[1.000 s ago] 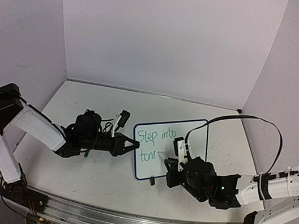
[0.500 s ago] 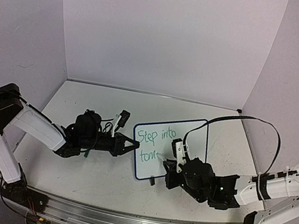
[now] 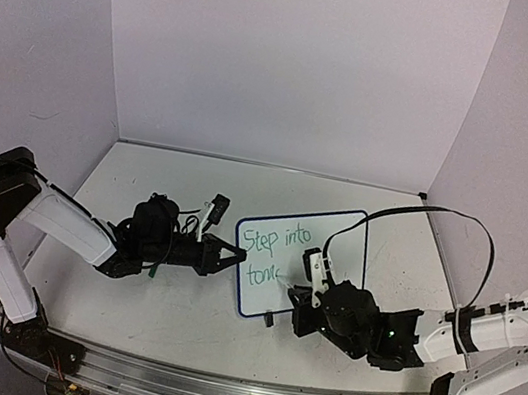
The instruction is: Write a sentence on the whiteboard
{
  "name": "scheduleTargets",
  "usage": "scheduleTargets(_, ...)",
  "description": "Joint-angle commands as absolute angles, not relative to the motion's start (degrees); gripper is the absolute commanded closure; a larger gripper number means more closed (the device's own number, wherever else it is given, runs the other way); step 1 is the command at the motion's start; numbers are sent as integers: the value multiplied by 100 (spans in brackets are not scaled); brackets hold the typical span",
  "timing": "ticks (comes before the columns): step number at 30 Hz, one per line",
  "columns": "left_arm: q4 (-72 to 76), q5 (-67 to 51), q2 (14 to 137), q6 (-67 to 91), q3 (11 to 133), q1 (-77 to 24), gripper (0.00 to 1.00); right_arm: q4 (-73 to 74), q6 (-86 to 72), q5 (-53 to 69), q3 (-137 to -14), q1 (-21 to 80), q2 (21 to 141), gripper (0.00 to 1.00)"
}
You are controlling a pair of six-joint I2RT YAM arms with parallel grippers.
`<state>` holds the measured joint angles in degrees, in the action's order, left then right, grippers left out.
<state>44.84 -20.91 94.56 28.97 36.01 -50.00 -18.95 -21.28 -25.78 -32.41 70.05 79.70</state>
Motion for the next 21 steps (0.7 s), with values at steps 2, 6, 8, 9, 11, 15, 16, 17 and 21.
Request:
scheduleTargets(2, 4220, -1986, 9383, 2887, 3601, -5036, 100, -1634, -2289, -2729, -3114, 6983, 7829, 100)
scheduleTargets(6, 4223, -1986, 9376, 2892, 3604, -5036, 100, -1610, -2331, -2873, -3116, 6979, 7796, 100)
scheduleTargets(8, 4220, -1986, 9371, 2885, 3604, -5036, 100, -1615, -2334, -2945, -3160, 6979, 7798, 100)
scheduleTargets(9, 4224, -1986, 9373, 2885, 3604, -5036, 100, -1635, -2329, -2982, -3185, 6979, 7805, 100)
scheduleTargets(11, 4227, -1987, 9378, 2891, 3611, -5036, 100, -1697, -2300, -3056, -3244, 6974, 7826, 100)
scheduleTargets(15, 4221, -1995, 9356, 2892, 3601, -5036, 100, -1791, -2238, -3164, -3365, 6962, 7922, 100)
scheduleTargets(16, 4219, -1992, 9340, 2892, 3594, -5036, 100, -1800, -2230, -3181, -3389, 6953, 7934, 100)
scheduleTargets(17, 4224, -1982, 9330, 2892, 3585, -5036, 100, -1809, -2223, -3193, -3410, 6948, 7936, 100)
scheduleTargets(21, 4214, -1980, 9316, 2892, 3564, -5036, 100, -1848, -2174, -3217, -3465, 6922, 7932, 100)
